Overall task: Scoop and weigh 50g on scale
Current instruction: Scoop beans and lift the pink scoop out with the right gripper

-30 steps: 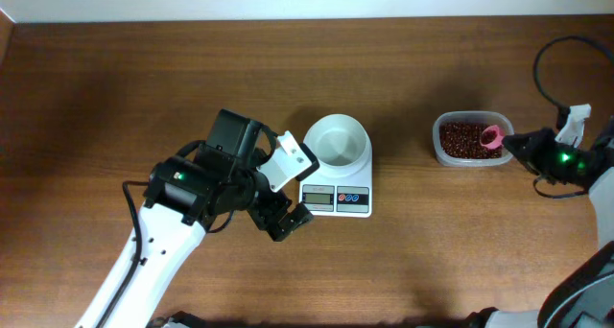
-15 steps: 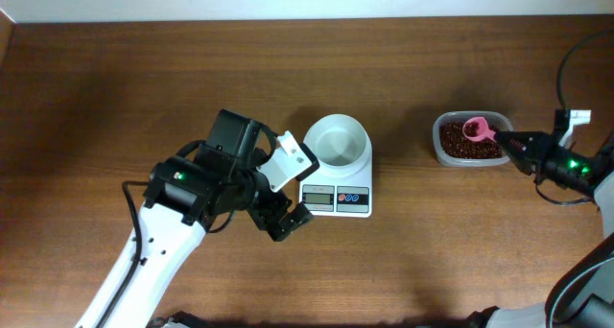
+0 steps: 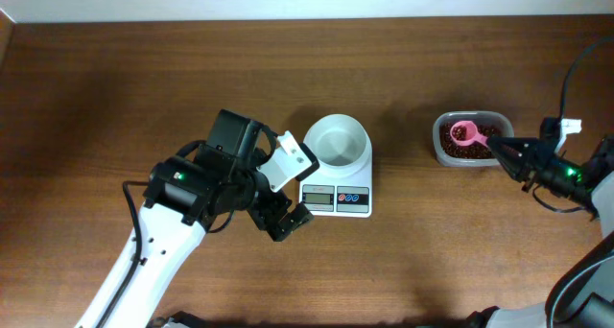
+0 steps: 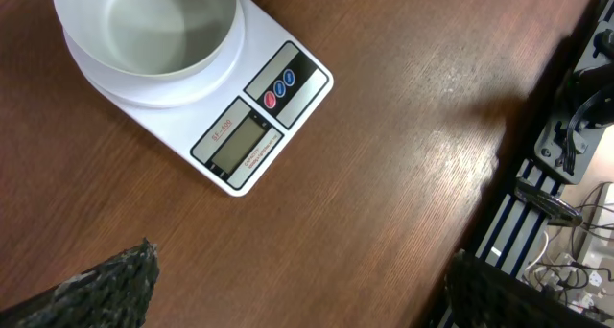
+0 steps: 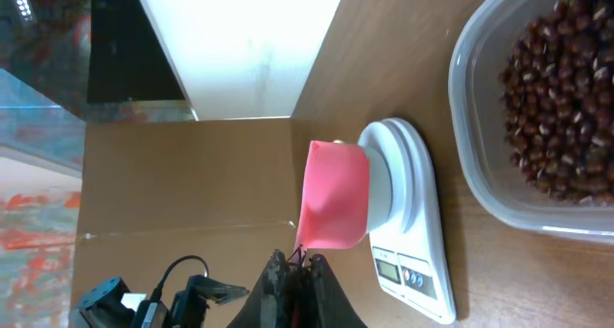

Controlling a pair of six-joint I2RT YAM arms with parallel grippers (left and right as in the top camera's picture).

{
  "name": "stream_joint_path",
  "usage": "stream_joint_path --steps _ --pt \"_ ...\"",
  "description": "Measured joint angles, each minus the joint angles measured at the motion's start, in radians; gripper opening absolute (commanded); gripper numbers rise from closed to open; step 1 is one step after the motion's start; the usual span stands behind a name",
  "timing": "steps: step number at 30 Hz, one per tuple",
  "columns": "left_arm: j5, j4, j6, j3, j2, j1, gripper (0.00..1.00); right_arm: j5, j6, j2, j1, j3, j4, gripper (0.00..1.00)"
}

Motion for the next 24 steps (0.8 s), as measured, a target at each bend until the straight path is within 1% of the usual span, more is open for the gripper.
stream_joint_path --steps 1,9,14,22,23,24 --pt "0.0 0.0 0.0 0.0 0.0 0.0 0.99 -0.001 -0.008 0.0 0.007 -0.005 -0.006 0.04" --pt "0.0 0.0 0.0 0.0 0.0 0.0 0.99 -0.052 -0.04 0.0 0.198 -0.057 -0.02 0.04" --pt "0.0 0.004 0.0 0.0 0.0 0.0 0.99 -0.061 -0.04 0.0 0.248 -0.057 -0.019 0.04" --pt "0.01 0.047 -0.003 0.0 0.0 0.0 0.99 -0.061 -0.042 0.0 0.25 -0.058 -0.019 0.04" --pt "0.011 0.048 -0.003 0.0 0.0 0.0 0.97 -0.061 -0.043 0.0 0.25 -0.058 -0.019 0.04" --pt "0.012 0.054 -0.003 0.0 0.0 0.0 0.9 -0.061 -0.044 0.0 0.25 -0.058 -0.019 0.04"
